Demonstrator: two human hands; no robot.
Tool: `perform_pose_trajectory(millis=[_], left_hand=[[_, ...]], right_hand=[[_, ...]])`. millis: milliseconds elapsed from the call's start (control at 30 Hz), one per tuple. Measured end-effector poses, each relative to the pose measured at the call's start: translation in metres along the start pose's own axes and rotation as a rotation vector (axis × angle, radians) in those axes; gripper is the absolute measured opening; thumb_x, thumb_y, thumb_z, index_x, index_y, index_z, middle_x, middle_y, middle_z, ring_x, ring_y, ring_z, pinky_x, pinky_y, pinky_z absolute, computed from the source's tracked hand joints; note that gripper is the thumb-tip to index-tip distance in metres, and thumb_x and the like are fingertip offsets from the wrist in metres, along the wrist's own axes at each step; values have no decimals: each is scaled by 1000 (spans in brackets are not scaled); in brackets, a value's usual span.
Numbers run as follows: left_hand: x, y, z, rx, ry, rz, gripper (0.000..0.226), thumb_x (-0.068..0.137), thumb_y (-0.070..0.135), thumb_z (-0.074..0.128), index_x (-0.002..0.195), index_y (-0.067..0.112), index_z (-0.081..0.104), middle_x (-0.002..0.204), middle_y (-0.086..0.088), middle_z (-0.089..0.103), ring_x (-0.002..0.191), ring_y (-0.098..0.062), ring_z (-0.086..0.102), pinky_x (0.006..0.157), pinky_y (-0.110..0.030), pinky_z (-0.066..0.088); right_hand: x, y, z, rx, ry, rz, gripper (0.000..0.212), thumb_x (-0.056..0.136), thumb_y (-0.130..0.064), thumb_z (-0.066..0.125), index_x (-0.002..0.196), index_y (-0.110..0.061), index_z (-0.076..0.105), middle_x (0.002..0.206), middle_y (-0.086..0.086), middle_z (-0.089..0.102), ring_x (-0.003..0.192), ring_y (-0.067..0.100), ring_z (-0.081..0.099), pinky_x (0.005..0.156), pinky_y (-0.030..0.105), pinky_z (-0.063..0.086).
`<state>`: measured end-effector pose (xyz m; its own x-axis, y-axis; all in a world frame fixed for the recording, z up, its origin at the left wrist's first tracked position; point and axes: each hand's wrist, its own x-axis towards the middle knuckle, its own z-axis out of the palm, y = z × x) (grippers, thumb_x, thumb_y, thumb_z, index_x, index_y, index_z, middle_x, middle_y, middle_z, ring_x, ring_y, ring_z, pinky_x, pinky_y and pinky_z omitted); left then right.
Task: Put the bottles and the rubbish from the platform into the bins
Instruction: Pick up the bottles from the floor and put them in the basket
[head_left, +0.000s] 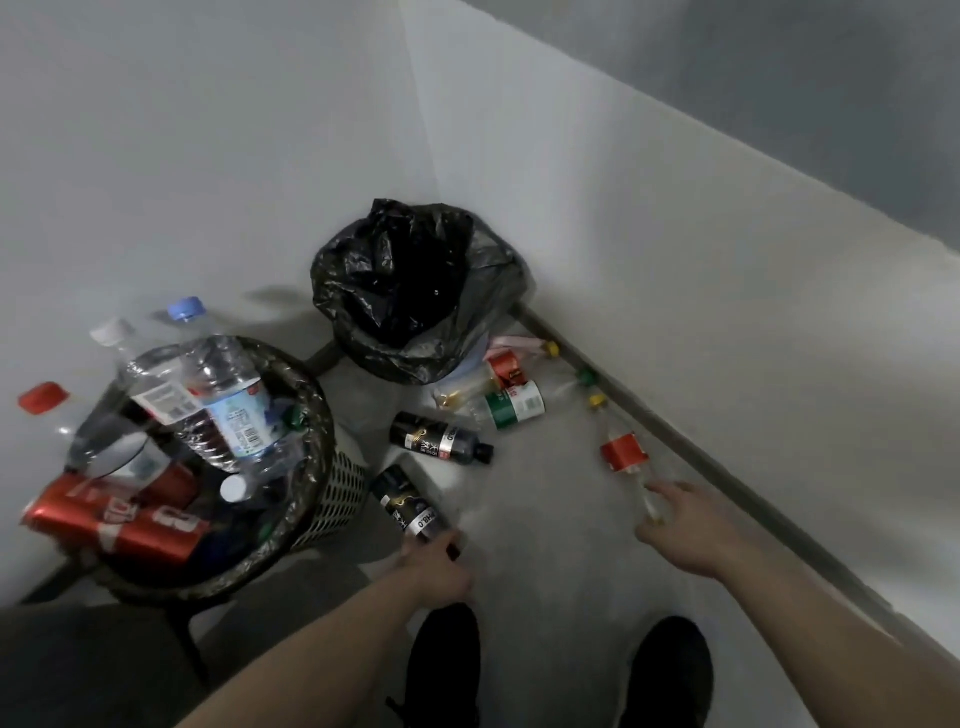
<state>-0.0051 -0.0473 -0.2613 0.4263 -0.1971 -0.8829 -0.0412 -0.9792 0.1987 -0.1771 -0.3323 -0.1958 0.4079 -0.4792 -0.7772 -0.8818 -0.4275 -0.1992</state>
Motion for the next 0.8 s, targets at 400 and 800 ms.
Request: perform_pose_trajectory(millis=[400, 800], left_hand=[[56, -26, 41, -229, -21, -105, 58, 70, 27, 72, 123, 46, 58, 123, 1, 65, 102, -16, 65, 86, -20, 53], [-62, -40, -20, 50, 66, 86, 42, 79, 39, 56, 120, 44, 49, 125, -5, 58, 113, -25, 60, 96, -27, 47]], right_hand=[[78, 8, 69, -53, -242, 35, 68, 86, -55, 61, 148, -38, 42, 156, 0, 34, 144, 31, 30, 121, 33, 26], [-22, -70, -3, 34, -240, -49, 33, 87, -21, 64, 118, -33, 62, 118, 2, 61, 88, 12, 61, 79, 25, 53]])
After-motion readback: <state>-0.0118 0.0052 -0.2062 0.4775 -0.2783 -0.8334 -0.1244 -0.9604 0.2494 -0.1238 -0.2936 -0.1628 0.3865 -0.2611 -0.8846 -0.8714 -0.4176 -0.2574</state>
